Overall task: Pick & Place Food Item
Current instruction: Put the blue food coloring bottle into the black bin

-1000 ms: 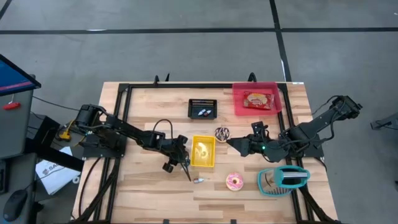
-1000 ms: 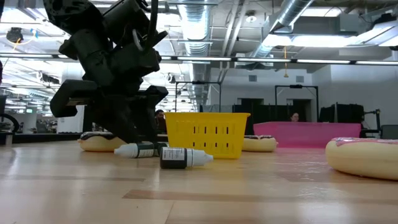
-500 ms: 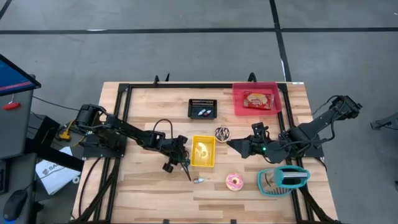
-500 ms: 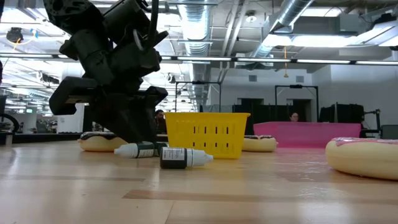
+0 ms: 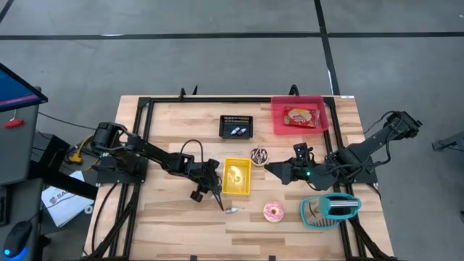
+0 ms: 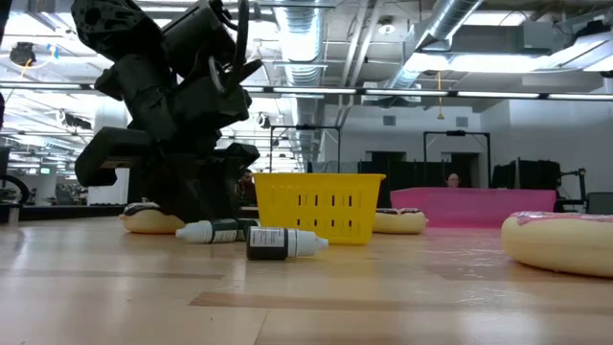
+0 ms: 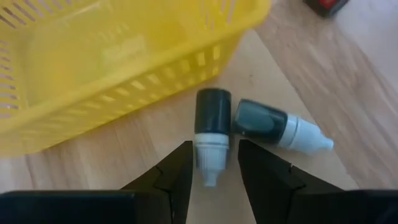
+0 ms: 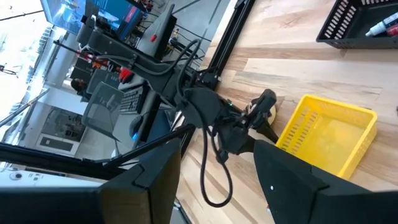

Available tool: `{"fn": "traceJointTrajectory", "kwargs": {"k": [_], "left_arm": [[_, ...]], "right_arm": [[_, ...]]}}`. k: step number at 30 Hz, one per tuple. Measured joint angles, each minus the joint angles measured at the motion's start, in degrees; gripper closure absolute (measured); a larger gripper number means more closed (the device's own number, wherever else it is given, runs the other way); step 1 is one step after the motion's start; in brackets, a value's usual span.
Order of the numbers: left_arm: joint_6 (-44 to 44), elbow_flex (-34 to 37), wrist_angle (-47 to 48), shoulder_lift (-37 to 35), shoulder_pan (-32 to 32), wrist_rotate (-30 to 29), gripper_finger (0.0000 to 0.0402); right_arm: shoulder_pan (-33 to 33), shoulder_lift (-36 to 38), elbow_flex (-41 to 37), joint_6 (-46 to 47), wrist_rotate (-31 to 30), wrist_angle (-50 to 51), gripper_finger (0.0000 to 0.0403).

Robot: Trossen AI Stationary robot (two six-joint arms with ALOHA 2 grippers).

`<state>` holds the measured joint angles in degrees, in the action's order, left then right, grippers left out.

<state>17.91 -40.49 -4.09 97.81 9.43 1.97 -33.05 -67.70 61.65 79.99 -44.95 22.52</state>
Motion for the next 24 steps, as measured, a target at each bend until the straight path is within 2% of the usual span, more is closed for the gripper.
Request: {"fn": "traceJointTrajectory", "kwargs": {"k": [7,15,24], "left_arm": [[-0.8,0.0,-0.8,0.1,-0.1,0.0,0.0287],[-4.7,0.1,-0.2,0.1,-0.2,0.0,0.0358],[-7.4,0.2,6.1,-4.7,-0.3,-3.2,0.0353]], "right_arm": [[-0.7,0.0,0.0,0.6,0.0,0.1,0.0207],[-0.7,0.0,0.0,0.6,-0.1,0.2,0.0207],[-0.7,0.0,0.0,0.2,-0.1,0.2,0.0207]]}}
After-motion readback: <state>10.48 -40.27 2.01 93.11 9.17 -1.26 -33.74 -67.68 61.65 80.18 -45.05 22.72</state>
